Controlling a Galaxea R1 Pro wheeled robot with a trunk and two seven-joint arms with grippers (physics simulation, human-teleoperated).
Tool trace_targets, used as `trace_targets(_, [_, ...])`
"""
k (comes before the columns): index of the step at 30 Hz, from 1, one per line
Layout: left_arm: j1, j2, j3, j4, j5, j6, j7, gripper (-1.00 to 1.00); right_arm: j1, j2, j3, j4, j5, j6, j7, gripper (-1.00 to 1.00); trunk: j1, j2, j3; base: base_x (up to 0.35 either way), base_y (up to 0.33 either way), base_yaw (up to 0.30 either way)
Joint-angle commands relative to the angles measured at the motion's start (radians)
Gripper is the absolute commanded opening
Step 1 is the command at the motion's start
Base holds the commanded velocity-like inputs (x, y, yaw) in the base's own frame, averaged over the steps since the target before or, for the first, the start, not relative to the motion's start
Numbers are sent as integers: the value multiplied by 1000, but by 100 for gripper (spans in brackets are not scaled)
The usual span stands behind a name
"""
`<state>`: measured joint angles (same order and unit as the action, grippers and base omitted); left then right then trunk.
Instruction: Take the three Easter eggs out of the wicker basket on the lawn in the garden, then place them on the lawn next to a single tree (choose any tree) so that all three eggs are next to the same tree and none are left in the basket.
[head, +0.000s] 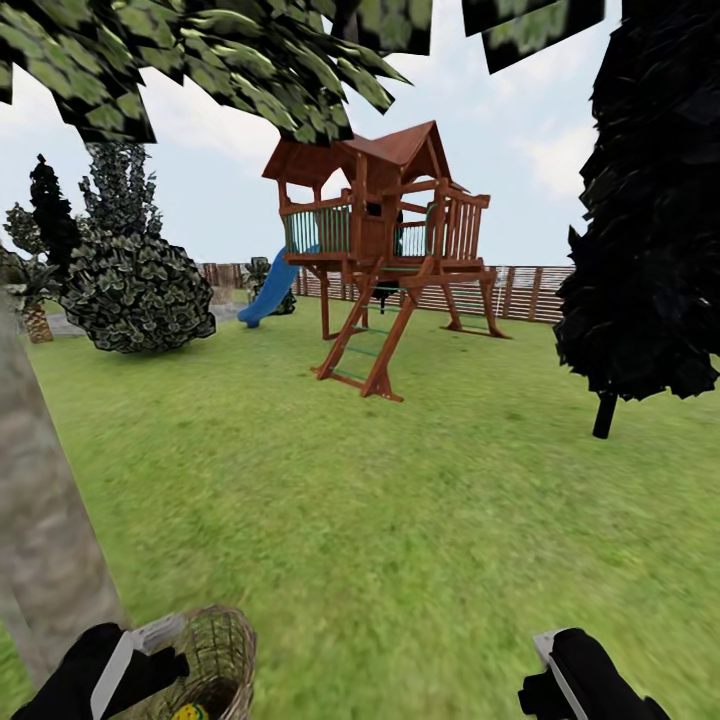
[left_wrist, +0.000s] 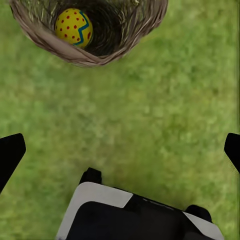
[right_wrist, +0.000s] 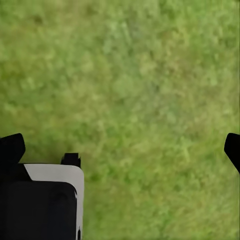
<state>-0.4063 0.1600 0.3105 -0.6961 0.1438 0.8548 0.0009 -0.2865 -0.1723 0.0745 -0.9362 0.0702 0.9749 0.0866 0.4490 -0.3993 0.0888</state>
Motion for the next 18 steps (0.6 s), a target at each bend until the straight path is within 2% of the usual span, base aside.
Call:
trace_targets(1, [0,0,2,-1,4,4,0,100,0,-1,2,-1,8,4,8,100,1,-1,0,325,-1,0])
trace_targets(18, [0,4,1,-1,2,8,0,100,0,0,4,0,9,4,8,100,1,-1,0,333,0,0])
